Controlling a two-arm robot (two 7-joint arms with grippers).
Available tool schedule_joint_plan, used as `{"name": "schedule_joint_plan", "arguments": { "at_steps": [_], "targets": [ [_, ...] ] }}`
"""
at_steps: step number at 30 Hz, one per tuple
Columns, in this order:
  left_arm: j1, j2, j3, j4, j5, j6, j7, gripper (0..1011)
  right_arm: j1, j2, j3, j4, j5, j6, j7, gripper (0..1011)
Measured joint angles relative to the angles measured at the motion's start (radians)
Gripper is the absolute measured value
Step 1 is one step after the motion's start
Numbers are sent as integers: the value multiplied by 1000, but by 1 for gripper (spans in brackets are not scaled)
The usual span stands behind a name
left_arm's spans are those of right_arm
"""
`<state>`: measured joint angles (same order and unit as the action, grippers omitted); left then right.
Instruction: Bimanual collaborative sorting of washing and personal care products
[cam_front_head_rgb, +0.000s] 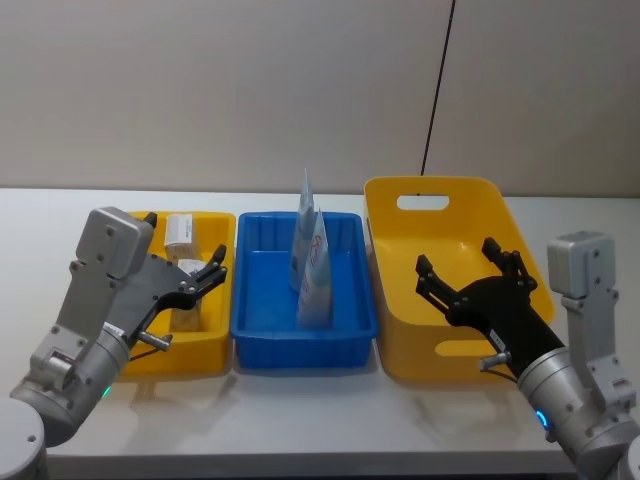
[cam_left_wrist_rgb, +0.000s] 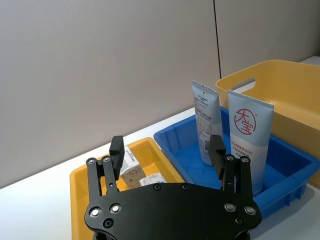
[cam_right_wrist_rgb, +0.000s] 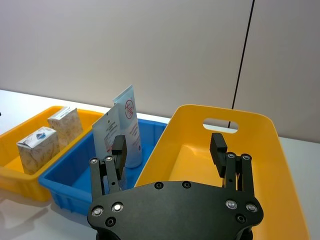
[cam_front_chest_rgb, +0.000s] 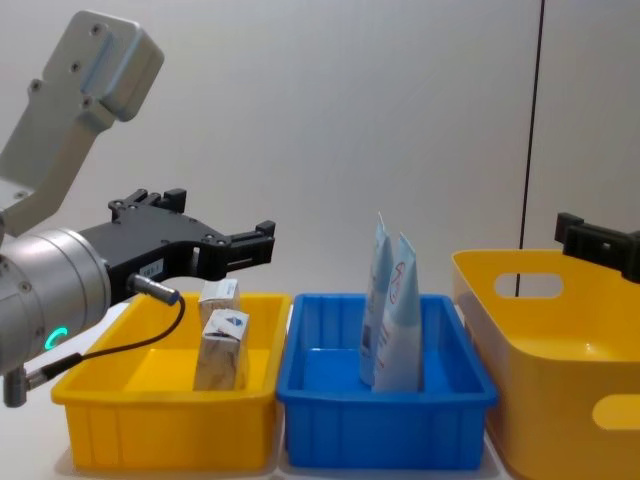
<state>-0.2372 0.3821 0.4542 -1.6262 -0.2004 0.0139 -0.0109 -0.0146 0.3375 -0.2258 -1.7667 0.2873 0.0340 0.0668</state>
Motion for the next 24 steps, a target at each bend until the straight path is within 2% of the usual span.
{"name": "schedule_joint_plan", "arguments": {
  "at_steps": [11, 16, 24],
  "targets": [
    [-2, -1, 0, 1, 0, 1, 0, 1001, 0, 0, 0, 0, 0, 0, 0, 1002],
    [-22, -16, 1, 19, 1, 17, -1, 1001, 0, 0, 0, 0, 0, 0, 0, 1002],
    [-100, -65, 14, 84, -2, 99, -15, 1001, 0, 0, 0, 0, 0, 0, 0, 1002]
  ]
}}
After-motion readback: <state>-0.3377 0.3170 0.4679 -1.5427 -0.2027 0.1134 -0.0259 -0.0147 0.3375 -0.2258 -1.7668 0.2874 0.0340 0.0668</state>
